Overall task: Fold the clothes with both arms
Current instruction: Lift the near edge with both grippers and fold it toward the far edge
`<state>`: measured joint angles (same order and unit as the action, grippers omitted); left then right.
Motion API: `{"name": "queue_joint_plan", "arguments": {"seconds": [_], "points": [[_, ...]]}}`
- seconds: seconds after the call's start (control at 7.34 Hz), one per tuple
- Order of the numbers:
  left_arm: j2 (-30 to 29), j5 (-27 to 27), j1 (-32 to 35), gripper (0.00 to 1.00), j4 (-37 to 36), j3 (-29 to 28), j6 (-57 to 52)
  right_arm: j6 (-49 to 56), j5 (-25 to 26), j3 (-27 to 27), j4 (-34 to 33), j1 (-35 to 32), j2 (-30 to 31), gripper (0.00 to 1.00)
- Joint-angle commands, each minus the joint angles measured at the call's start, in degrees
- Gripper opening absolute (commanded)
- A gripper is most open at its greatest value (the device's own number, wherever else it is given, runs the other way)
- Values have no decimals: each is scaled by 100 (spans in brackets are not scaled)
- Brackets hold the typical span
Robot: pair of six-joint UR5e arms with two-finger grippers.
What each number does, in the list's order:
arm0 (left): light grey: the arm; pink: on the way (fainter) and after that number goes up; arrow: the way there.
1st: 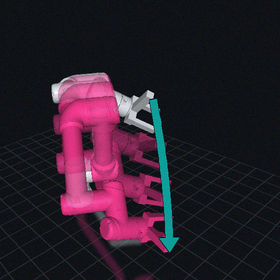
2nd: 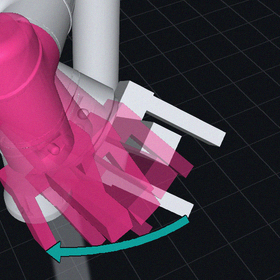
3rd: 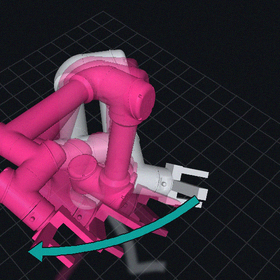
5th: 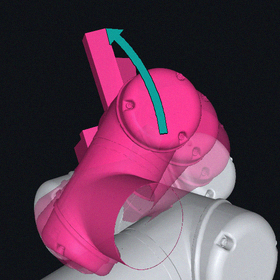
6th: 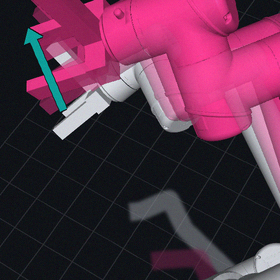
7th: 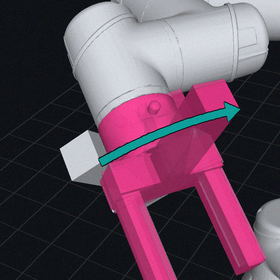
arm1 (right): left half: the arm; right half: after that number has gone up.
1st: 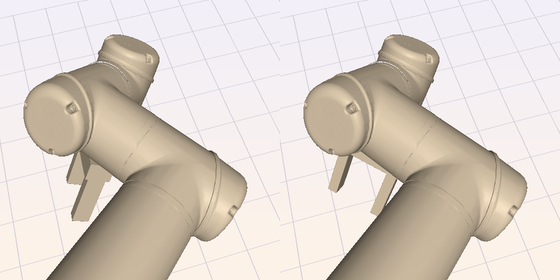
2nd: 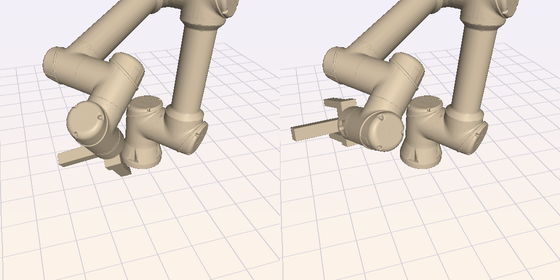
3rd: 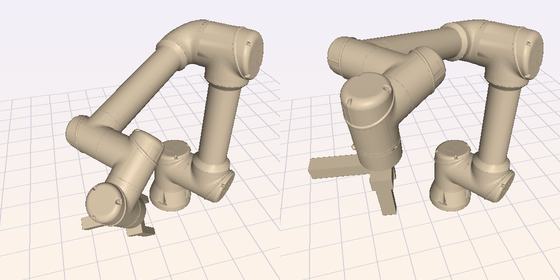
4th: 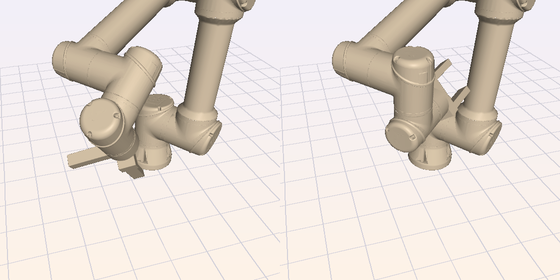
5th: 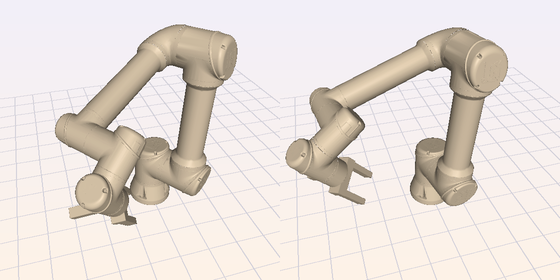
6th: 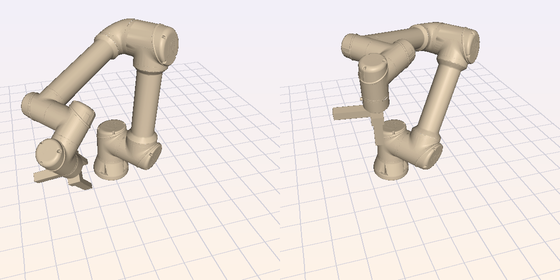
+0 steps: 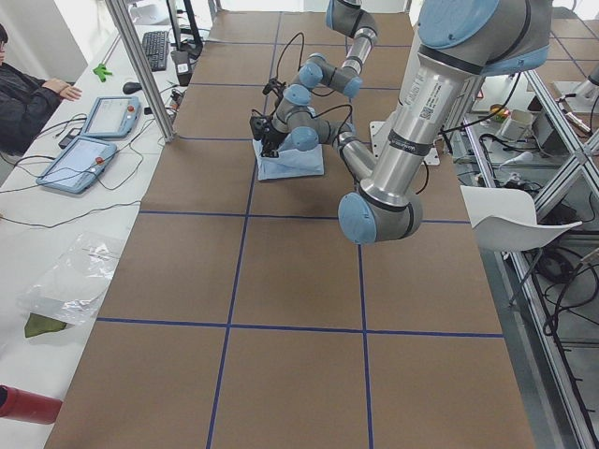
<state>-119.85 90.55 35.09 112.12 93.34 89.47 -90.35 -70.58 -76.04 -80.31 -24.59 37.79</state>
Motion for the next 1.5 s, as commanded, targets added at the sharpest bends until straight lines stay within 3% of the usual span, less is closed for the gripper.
{"name": "queue_joint_plan", "arguments": {"seconds": [0.0, 0.14, 0.27, 0.55, 0.95, 1.36], "points": [[5, 6, 50, 99, 152, -185, -583, 376, -244, 125, 165, -124, -34, 62], [23, 50, 189, 100, 178, -133, -1006, 665, -576, 107, 139, -299, -174, 100], [58, 450, 339, 100, 178, -37, -1411, 772, -1145, 99, 112, -509, -201, 100], [364, 1024, 664, 100, 169, 393, -2037, 878, -1300, 90, 103, -538, -272, 100], [418, 1087, 683, 100, 135, 491, -2196, 1192, -1501, 72, -1, -538, -132, 100], [726, 1236, 683, 100, 90, 764, -2708, 1659, -2036, -348, -290, -800, 88, 100]]}}
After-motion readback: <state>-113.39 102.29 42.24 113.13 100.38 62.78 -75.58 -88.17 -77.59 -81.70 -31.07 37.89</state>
